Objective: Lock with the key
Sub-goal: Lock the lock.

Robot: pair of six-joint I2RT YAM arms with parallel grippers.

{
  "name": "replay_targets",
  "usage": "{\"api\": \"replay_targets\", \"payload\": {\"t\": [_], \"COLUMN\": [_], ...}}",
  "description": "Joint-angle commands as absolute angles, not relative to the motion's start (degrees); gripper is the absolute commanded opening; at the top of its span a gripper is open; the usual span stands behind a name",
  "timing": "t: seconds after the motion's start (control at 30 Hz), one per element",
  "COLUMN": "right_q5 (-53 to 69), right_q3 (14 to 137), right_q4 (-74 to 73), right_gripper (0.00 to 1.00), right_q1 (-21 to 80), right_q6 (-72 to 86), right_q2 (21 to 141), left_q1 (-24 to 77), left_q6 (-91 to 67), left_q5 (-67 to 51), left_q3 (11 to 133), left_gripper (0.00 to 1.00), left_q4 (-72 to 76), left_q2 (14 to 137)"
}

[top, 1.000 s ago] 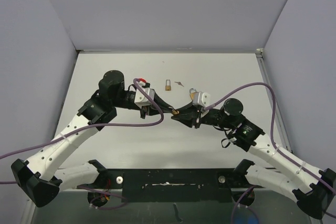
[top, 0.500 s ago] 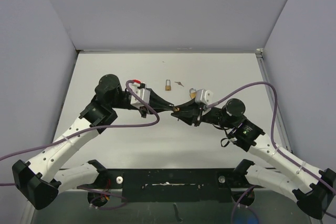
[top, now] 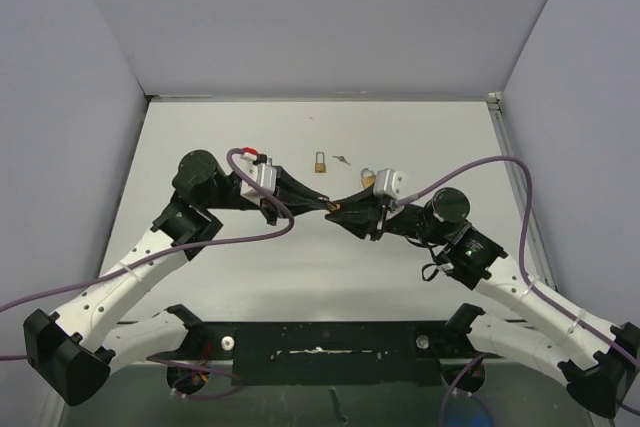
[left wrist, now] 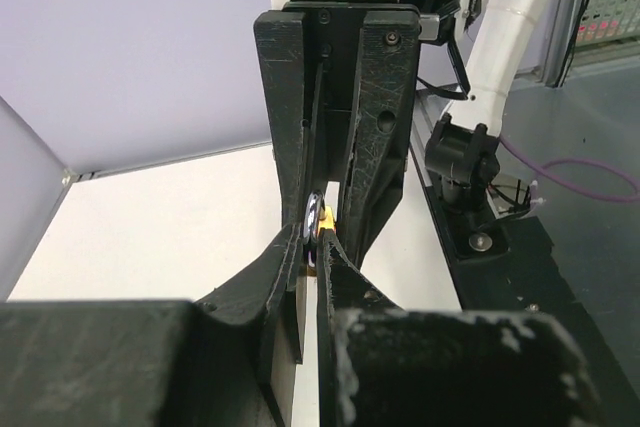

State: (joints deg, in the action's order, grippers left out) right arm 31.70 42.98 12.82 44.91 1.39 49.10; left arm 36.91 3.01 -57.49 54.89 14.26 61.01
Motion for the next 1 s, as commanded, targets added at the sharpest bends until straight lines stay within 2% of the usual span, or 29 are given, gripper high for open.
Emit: {"api": "replay_targets", "payload": {"t": [0.0, 0.07, 0.13, 0.23, 0.3, 0.37, 0.43, 0.67, 0.97], "right_q5": [30.2, 29.3, 28.5, 27.6, 26.4, 24.3, 22.1, 20.6, 20.3], "right_q3": [50.1, 49.8, 49.2, 48.2, 47.3, 46.2, 45.4, 43.4, 42.5], "right_q4": [20.0, 17.4, 15.7, 13.7, 12.7, 12.4, 11.9, 13.9, 16.9], "right_gripper": [0.33, 0.62, 0.79, 0.93, 0.95, 0.95, 0.90, 0.62, 0.53], "right_q1": [46.3, 46.4, 46.4, 46.4, 46.4, 46.5, 46.4, 46.4, 46.4], "right_q6": [1.7, 1.9, 2.2, 2.6, 2.6, 2.6, 2.4, 2.6, 3.4], "right_q2": [48.1, 49.2, 50.0, 50.4, 50.3, 49.8, 49.4, 48.3, 49.6], "left_q1": [36.1, 36.1, 36.1, 35.9, 35.4, 35.0, 34.9, 34.7, 33.8], "left_q6": [-1.3, -1.2, -0.2, 1.6, 2.1, 1.8, 1.4, -0.3, -4.5], "left_q5": [-50.5, -48.1, -46.4, -43.9, -43.5, -44.5, -45.3, -43.4, -42.8], "left_q3": [53.4, 53.6, 54.1, 55.1, 55.6, 56.2, 56.9, 57.9, 61.7], "left_gripper": [0.00, 0.00, 0.00, 0.00, 0.00, 0.00, 0.00, 0.00, 0.00], "left_q4": [14.2, 14.6, 14.4, 12.7, 12.2, 12.1, 11.6, 7.5, 2.0], "left_q2": [59.8, 58.2, 57.1, 55.7, 55.2, 55.1, 55.2, 55.7, 57.8]}}
